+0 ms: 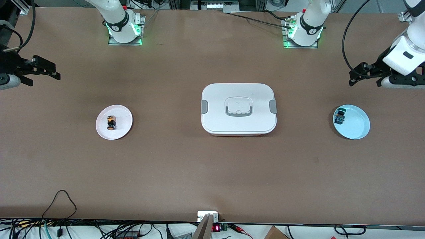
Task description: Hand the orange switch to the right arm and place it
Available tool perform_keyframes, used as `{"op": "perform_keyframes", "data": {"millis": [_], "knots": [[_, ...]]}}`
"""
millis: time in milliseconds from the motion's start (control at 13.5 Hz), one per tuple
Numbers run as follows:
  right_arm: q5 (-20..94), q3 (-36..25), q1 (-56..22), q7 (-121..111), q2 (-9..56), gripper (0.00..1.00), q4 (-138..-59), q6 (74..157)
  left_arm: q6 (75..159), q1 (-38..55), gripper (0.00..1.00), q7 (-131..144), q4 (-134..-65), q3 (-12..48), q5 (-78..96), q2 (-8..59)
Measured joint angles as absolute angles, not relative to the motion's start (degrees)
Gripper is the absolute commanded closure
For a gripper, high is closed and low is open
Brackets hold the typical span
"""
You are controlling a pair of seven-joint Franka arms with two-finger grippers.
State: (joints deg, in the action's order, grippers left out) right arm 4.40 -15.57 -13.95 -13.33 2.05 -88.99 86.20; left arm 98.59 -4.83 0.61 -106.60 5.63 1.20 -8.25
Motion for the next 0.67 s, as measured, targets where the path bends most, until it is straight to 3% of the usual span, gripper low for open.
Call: {"op": "perform_keyframes", "data": {"millis": [223, 668], "knots": [[3.84, -14.56, -14.8, -9.54, -0.04, 0.0, -90.91, 86.69, 90.92, -4.83, 0.0, 0.63, -101.2, 5.65, 1.2, -6.13], [3.8, -14.67, -14.61, -8.87, -0.03, 0.0, -91.88, 88.24, 89.27, -4.9, 0.0, 0.64, -97.41, 5.45, 1.2, -2.41]]}}
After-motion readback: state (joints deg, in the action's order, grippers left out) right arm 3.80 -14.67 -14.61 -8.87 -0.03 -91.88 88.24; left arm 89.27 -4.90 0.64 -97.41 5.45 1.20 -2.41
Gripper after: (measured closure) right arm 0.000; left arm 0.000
